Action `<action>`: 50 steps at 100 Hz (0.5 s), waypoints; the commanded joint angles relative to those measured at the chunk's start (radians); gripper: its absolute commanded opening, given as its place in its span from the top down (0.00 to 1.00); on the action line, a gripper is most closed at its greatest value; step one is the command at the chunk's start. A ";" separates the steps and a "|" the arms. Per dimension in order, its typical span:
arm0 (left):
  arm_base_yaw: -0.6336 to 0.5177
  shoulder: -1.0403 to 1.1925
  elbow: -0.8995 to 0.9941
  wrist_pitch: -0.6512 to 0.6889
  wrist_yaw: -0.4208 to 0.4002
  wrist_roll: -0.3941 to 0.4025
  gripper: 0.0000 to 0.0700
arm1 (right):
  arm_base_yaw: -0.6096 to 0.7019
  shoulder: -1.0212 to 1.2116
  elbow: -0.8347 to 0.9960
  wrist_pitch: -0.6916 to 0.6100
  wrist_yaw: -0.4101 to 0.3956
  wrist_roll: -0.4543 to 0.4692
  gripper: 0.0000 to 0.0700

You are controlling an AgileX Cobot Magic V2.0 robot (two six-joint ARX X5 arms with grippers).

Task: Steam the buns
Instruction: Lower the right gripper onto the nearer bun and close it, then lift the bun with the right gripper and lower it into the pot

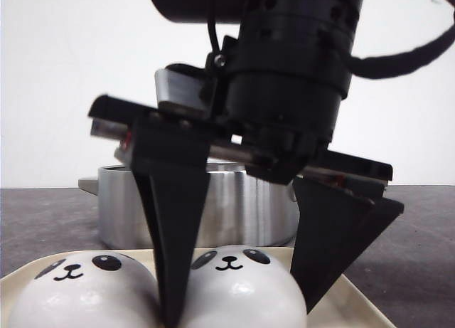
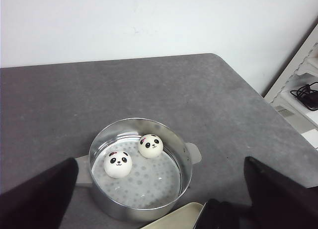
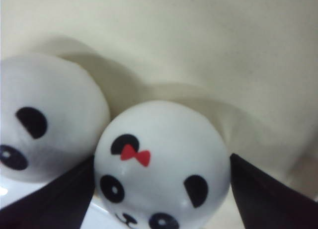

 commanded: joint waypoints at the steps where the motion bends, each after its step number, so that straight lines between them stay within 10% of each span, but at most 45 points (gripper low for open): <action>1: -0.006 0.006 0.018 0.009 -0.003 0.007 0.00 | 0.013 0.019 0.008 0.005 0.011 0.006 0.52; 14: -0.006 0.006 0.018 0.005 -0.003 0.007 0.00 | 0.014 0.019 0.008 0.005 0.027 0.004 1.00; 50: -0.006 0.006 0.018 -0.007 -0.003 0.006 0.00 | 0.033 -0.092 0.197 -0.110 0.066 -0.094 1.00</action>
